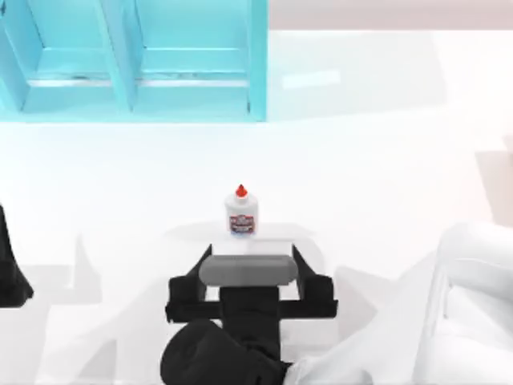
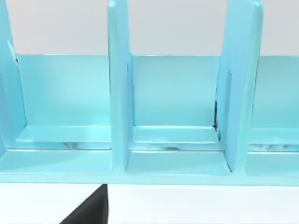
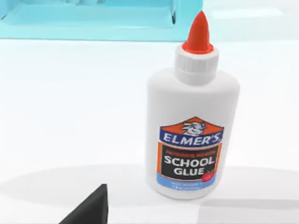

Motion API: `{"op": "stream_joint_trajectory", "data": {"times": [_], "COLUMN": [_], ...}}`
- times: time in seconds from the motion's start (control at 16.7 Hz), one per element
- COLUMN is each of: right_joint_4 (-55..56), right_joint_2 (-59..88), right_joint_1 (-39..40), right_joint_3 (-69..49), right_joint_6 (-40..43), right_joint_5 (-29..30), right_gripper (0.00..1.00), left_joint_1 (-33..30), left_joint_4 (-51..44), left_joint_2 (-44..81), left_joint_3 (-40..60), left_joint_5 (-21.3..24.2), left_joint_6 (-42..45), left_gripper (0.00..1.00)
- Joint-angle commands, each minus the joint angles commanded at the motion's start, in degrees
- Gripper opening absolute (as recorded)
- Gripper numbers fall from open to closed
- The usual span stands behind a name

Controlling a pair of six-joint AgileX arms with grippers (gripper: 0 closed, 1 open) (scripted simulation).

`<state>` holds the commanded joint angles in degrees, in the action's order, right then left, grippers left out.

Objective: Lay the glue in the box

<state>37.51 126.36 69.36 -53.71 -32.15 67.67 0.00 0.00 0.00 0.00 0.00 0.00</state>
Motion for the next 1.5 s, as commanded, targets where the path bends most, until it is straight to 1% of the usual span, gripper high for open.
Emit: {"op": "stream_joint_trajectory", "data": {"times": [0.24,0.66,0.84,1.2,1.44,1.5], "right_joint_4": [0.96,1.72,5.44,12.66,13.11,13.11], "right_joint_2": [3.27,3.93,7.14,13.17,13.53,13.53], "right_joint_1": [1.15,0.27,-2.43,-11.27,-11.82,-11.82], "right_joint_3": [-2.53,-3.15,-6.49,-12.62,-12.97,-12.97], "right_joint_6": [0.05,0.87,4.91,13.15,13.69,13.69], "right_joint_5": [1.47,0.87,-1.54,-9.28,-9.82,-9.82], "right_gripper": [1.0,1.0,1.0,1.0,1.0,0.92], "left_joint_1": [0.0,0.0,0.0,0.0,0.0,0.0], "left_joint_4": [0.0,0.0,0.0,0.0,0.0,0.0], "left_joint_2": [0.0,0.0,0.0,0.0,0.0,0.0], "left_joint_3": [0.0,0.0,0.0,0.0,0.0,0.0], "left_joint_5": [0.0,0.0,0.0,0.0,0.0,0.0], "left_joint_6": [0.0,0.0,0.0,0.0,0.0,0.0], "left_gripper": [1.0,1.0,1.0,1.0,1.0,1.0]}}
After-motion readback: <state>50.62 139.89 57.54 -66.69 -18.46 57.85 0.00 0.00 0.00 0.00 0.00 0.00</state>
